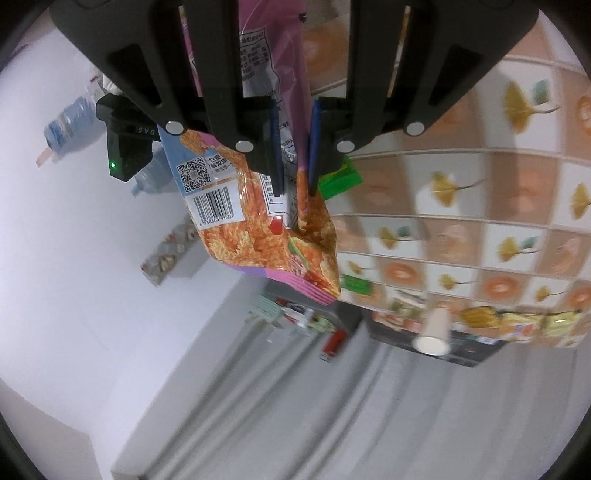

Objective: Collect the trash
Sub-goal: 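Carry the pink and green snack bags to the blue wastebasket and release both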

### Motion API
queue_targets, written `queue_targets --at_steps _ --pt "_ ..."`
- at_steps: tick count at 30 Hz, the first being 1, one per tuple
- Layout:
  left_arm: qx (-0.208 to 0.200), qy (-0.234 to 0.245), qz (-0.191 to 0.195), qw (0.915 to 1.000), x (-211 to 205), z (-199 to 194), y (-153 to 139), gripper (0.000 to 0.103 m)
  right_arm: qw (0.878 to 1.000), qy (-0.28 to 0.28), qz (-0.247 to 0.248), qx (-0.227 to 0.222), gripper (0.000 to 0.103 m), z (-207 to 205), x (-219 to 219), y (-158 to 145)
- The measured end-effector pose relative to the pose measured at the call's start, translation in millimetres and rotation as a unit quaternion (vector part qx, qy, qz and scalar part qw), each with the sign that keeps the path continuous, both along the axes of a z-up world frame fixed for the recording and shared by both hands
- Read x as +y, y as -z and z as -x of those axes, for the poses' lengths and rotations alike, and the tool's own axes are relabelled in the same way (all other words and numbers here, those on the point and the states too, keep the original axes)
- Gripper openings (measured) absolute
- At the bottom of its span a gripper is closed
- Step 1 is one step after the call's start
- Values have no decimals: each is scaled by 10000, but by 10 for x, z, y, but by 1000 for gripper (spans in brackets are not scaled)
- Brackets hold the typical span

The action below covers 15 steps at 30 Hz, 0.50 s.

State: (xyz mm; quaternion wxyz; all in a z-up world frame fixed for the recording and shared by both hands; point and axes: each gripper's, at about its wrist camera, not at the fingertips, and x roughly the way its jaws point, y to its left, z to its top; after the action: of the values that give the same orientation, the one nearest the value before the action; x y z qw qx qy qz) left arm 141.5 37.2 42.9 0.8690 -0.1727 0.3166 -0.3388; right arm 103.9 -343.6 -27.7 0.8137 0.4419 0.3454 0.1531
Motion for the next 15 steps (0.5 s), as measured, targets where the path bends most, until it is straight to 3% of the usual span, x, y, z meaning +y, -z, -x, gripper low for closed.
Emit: queue_targets --at_steps 8,15 --pt "148 940 -71 9954 -1065 -118 85 11 9973 695 -206 -66 4 452 -622 78" --pt "359 1525 -144 9875 -1842 -253 226 11 9916 1178 -526 -119 4 593 -1066 247"
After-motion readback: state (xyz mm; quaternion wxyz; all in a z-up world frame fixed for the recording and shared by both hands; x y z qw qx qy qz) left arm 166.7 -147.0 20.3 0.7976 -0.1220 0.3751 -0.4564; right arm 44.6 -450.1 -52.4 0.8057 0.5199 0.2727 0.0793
